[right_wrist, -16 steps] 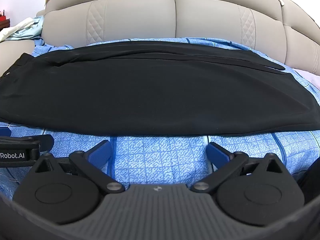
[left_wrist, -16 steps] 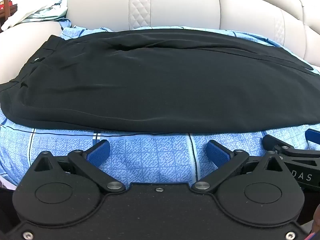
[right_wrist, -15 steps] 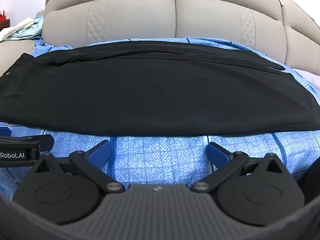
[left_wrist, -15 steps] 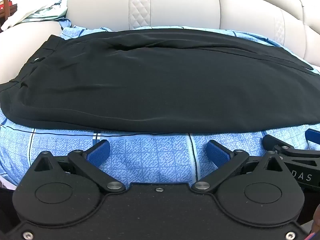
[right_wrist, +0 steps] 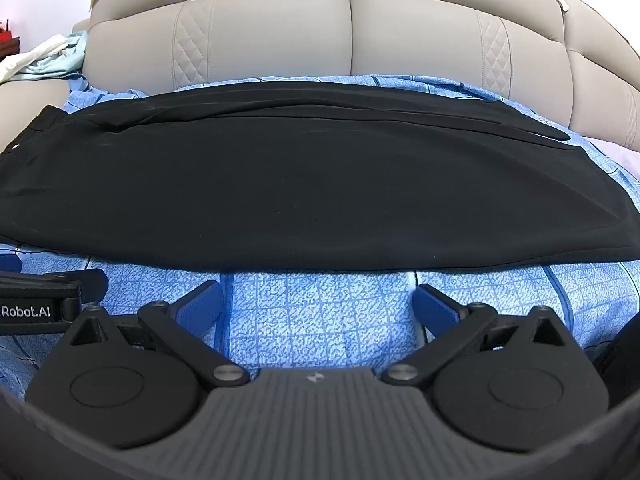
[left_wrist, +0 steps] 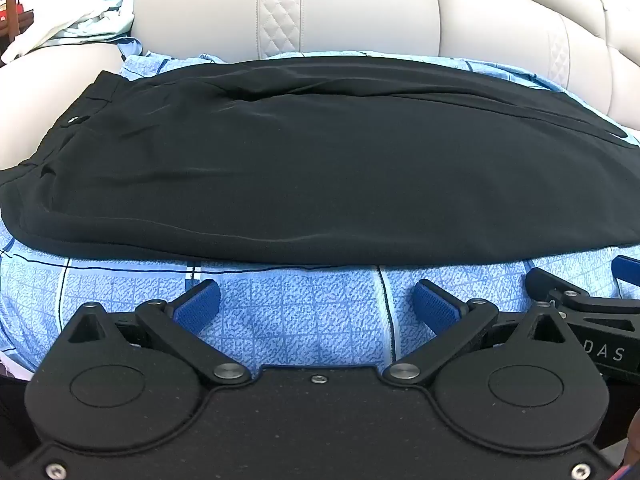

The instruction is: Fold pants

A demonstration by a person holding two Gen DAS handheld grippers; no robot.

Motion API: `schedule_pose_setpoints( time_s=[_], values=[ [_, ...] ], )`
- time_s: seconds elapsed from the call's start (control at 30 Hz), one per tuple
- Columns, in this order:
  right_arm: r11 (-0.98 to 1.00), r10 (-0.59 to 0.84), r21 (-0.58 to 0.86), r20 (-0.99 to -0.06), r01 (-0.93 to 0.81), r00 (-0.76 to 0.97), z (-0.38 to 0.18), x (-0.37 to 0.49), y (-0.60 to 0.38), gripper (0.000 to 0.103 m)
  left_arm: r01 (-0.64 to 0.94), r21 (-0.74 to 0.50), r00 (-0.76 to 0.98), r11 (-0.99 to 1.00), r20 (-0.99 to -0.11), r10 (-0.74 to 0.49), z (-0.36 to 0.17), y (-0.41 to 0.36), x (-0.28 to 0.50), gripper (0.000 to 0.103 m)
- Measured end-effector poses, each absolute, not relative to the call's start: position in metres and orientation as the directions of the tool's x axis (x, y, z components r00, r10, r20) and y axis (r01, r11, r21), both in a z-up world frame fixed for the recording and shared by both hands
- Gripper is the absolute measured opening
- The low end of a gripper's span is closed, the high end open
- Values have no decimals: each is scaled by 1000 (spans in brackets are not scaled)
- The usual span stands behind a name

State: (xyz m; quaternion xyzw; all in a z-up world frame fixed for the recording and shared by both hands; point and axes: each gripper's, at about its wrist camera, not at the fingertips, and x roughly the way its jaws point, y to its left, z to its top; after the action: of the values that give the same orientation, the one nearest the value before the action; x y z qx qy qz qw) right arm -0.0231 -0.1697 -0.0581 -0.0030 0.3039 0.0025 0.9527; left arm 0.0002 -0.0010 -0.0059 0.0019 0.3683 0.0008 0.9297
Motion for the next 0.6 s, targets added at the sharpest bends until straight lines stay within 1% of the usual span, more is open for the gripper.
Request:
schedule_pose_setpoints(
  time_s=[0.6],
  values=[
    [1000,2,-6,-578,-6,816,-58,-23,-169,103,4,9,729,1000,-684,3,-3,0,-2,103]
  ],
)
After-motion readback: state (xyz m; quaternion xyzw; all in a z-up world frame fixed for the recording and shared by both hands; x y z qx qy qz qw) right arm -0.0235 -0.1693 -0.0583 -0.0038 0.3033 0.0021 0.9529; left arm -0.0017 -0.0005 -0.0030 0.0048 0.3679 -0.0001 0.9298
